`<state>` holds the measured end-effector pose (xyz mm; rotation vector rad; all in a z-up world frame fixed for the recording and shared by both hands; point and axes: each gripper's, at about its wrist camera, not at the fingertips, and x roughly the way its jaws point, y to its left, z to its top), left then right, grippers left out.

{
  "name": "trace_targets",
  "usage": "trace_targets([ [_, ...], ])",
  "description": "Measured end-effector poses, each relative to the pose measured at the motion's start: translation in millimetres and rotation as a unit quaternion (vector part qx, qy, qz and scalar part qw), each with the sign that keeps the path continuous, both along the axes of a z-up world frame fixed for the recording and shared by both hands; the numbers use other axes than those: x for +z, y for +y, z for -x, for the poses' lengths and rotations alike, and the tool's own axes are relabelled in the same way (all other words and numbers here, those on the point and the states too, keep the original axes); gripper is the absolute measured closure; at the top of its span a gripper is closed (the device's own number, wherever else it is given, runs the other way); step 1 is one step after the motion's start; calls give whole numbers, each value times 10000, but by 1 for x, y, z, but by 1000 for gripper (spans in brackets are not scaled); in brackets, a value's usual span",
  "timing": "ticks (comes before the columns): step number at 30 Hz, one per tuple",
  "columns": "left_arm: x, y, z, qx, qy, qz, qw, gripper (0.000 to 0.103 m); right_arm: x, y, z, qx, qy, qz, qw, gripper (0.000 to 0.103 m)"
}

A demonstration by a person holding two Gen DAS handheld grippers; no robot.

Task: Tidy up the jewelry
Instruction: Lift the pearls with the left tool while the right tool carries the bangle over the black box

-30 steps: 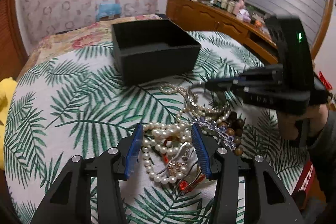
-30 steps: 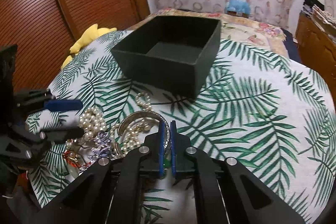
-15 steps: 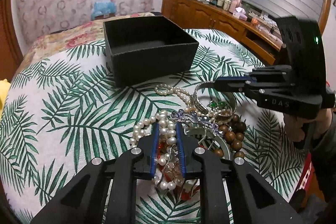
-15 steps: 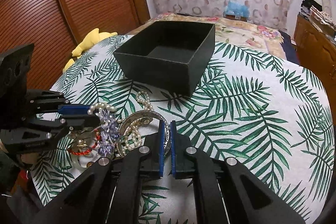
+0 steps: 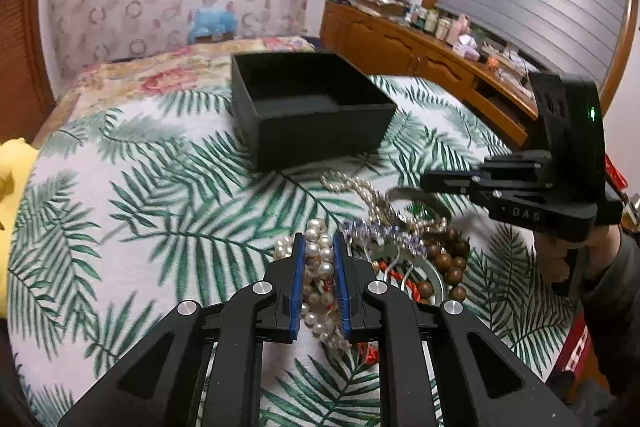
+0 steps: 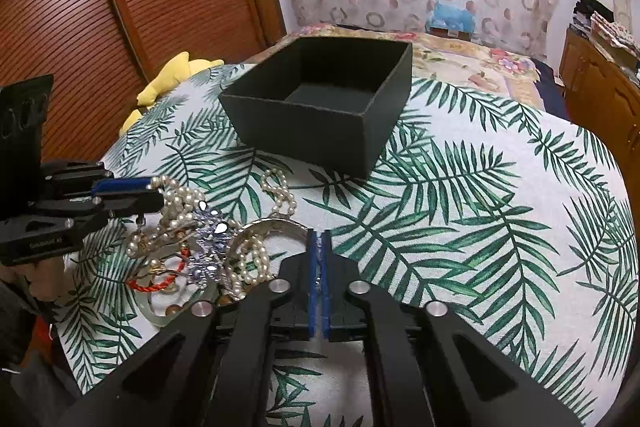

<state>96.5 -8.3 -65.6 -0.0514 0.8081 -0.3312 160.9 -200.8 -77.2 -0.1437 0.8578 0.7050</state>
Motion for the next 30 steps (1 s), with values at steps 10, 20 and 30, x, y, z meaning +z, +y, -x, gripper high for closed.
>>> trace_targets([
  [10,38,1,6,25,-394,72,9992,90,9,5,3,87,-153,90,9998,102],
  [20,62,7,15,85,-714,147,9973,90,-2,6,-2,117,35,157,9998,78],
  [30,87,18,28,239,-1018,122,9944,90,-11,4,-4,173,153,335,9992,97],
])
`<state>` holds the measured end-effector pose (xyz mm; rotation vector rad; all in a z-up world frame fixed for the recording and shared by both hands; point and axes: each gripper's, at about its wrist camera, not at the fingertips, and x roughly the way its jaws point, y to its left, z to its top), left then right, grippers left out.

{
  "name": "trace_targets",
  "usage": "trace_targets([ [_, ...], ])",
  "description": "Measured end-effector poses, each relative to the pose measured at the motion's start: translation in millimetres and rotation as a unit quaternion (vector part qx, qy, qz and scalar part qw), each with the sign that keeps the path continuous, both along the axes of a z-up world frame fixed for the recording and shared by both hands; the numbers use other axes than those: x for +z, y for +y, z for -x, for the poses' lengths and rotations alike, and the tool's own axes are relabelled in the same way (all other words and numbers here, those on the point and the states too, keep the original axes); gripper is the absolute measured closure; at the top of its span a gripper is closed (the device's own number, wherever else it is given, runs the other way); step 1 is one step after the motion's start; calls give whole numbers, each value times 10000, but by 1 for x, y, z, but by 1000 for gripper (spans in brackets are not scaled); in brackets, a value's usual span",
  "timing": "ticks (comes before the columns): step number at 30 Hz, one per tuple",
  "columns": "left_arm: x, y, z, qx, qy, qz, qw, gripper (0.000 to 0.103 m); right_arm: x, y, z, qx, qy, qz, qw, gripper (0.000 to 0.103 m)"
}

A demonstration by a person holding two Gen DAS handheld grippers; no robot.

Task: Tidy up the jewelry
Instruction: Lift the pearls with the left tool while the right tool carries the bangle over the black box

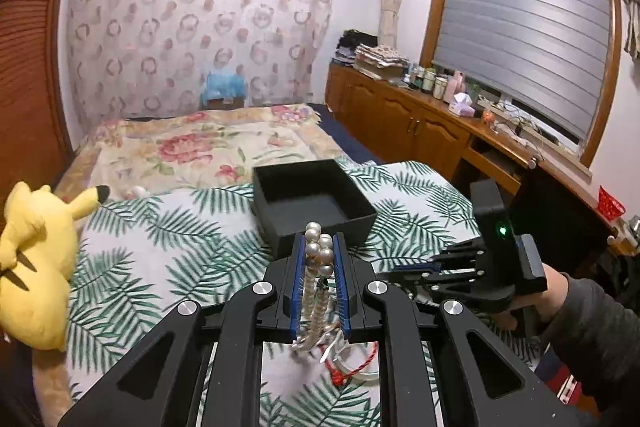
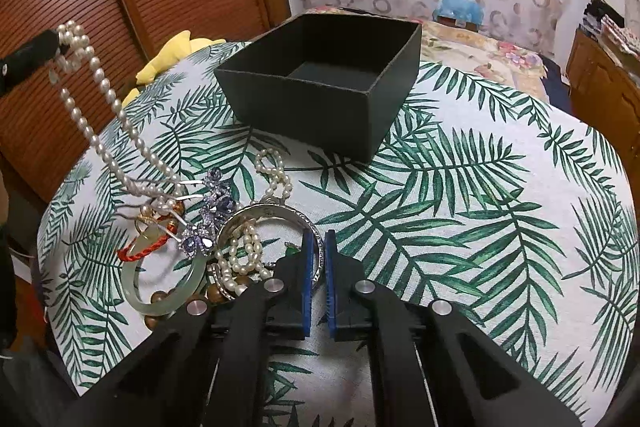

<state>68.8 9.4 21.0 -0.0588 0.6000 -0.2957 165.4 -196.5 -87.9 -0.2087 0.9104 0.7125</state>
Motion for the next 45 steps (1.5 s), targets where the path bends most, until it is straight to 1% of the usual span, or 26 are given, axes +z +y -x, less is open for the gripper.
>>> trace_targets([
  [4,-4,18,8,251,17,-3,9997,90,6,-3,2,-54,-145,-6,9999,98],
  [6,0,24,11,306,-22,56,9995,90,8,-3,1,-64,-180,2,9998,98],
  [9,17,27,13,288,-194,77,9994,90,11,-4,0,-116,-243,10,9996,98],
  [13,42,22,13,274,-467,-100,9985,90,17,-7,-1,-206,-290,-78,9993,98],
  [20,64,21,3,352,-670,-238,9968,90,41,-8,-1,-193,-517,-167,9983,98],
  [27,77,15,-20,384,-746,-326,9959,90,68,-2,-10,-221,-813,-241,9962,98],
  [33,89,5,-42,315,-832,-359,9954,90,86,12,-36,-256,-1054,-231,9938,98],
  [39,91,-5,-68,254,-852,-394,9953,90,86,26,-65,-264,-1125,-169,9932,98],
  [45,87,-14,-98,150,-772,-392,9961,90,71,37,-83,-143,-1049,-81,9944,97],
])
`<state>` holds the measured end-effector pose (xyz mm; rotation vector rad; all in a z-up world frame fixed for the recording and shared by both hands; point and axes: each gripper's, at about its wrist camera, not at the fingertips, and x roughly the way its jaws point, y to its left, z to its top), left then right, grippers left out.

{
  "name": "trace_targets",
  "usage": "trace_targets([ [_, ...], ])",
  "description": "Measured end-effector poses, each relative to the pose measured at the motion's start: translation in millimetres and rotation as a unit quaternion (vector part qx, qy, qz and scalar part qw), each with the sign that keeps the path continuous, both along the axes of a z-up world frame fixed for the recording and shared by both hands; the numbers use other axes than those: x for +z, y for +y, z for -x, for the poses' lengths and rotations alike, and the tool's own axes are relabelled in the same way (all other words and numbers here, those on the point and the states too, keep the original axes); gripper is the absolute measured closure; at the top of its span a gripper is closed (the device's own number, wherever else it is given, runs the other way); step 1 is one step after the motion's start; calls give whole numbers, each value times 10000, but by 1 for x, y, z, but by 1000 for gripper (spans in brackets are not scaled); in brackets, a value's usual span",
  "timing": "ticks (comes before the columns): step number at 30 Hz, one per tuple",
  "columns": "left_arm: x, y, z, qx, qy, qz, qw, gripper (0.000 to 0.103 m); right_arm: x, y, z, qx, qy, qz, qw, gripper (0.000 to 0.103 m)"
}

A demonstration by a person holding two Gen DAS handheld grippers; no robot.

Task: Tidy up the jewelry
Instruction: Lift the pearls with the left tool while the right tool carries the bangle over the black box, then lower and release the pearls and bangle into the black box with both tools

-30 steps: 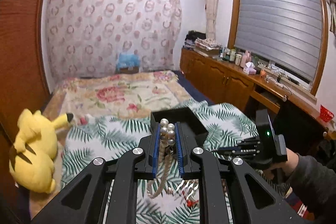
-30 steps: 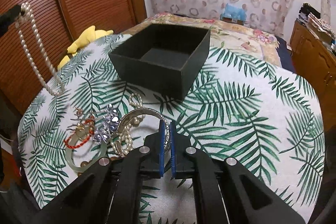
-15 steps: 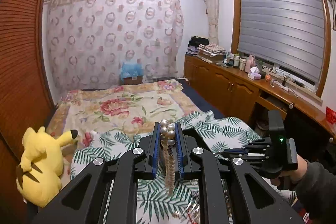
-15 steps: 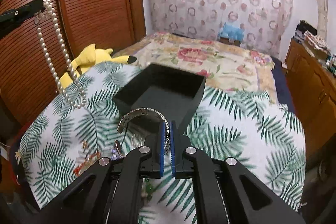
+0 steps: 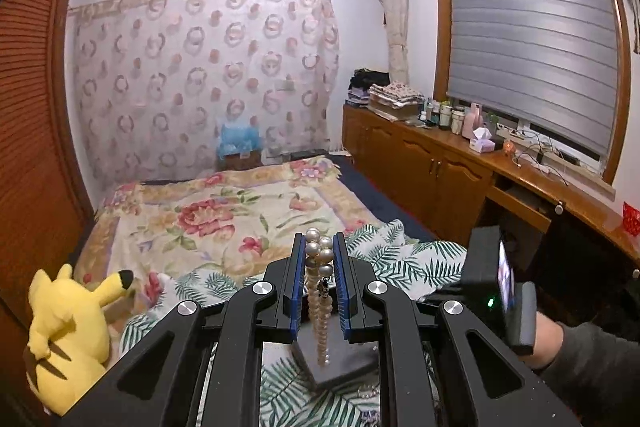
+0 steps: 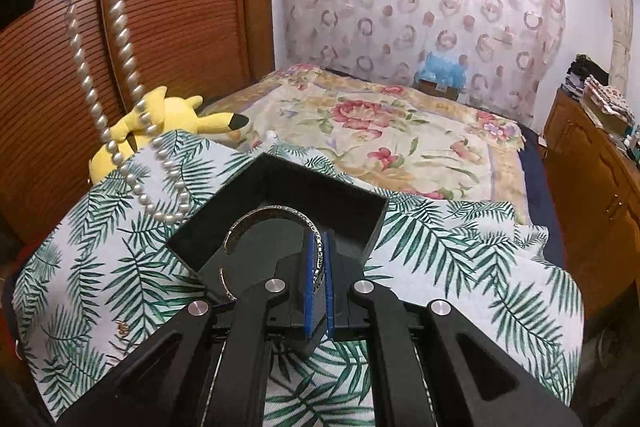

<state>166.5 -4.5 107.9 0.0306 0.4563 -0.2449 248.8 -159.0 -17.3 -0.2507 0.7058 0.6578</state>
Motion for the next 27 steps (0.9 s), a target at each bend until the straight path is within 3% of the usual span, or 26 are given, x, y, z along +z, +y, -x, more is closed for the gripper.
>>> trace_targets([
  [6,-17,-13,-30,-65,174,-56,9998,90,-16,2,-5,201,196,-93,9996,93],
  [16,-50,-23,-66,-41,532,-184,9984,90,-7,-14,7,285,71,-249,9993,93],
  [22,-55,-20,-63,-7,623,-231,9978,88,-3,-25,21,219,28,-295,9993,93],
  [27,-72,-9,-32,2,729,-195,9972,82,-2,-35,45,163,16,-372,9992,93],
])
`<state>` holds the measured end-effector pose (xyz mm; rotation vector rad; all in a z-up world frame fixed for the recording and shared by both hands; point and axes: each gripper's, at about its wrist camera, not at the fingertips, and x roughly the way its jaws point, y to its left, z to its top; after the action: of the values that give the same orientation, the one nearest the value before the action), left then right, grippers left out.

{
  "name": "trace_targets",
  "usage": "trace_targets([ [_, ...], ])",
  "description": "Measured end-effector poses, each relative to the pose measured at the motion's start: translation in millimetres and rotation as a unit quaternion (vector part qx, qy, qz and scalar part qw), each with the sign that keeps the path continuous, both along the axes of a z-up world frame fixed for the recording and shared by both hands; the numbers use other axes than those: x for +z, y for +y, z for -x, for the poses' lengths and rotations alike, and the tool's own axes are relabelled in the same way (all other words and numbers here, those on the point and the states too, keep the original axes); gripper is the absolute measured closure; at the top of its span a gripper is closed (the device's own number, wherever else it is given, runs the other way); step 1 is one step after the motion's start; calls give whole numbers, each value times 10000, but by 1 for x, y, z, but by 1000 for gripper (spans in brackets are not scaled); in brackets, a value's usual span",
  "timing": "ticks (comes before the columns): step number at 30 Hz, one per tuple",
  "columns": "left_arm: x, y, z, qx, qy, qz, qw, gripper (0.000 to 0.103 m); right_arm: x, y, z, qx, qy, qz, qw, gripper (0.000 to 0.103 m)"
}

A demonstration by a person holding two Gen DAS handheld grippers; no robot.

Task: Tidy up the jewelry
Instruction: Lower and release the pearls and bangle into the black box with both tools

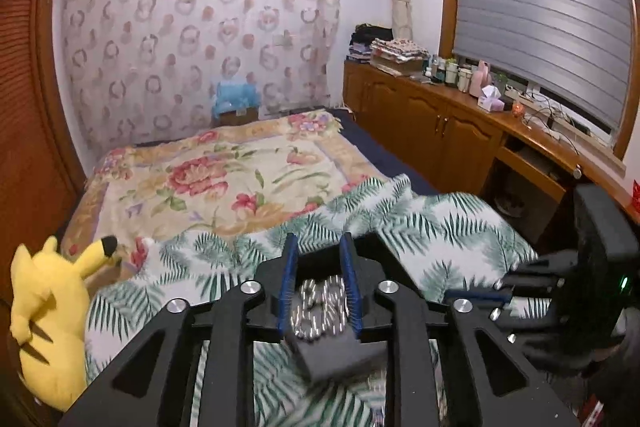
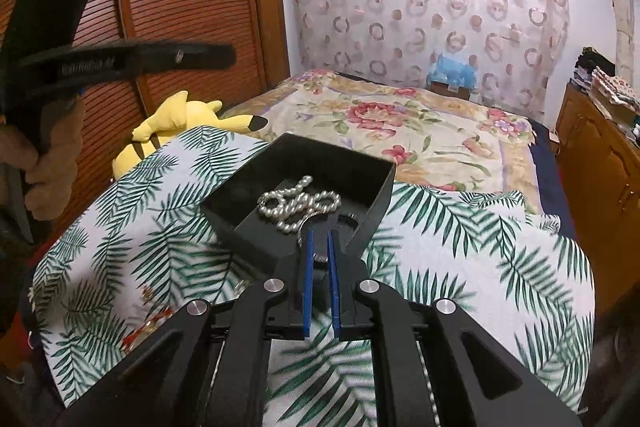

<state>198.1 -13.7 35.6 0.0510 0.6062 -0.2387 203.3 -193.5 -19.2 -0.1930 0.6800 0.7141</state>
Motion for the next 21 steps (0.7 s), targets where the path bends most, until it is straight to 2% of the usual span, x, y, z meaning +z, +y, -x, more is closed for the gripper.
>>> trace_targets([
  [11,-46,22,84,53,289,68,9995,79,-13,0,58,-34,67,-40,10000,93],
  [19,-70,35,125,169,477,229,9985,77,-27,-3,80,-167,239,-77,9995,93],
  [21,-75,37,133,211,527,234,9981,76,-30,-1,84,-136,268,-66,9995,90],
])
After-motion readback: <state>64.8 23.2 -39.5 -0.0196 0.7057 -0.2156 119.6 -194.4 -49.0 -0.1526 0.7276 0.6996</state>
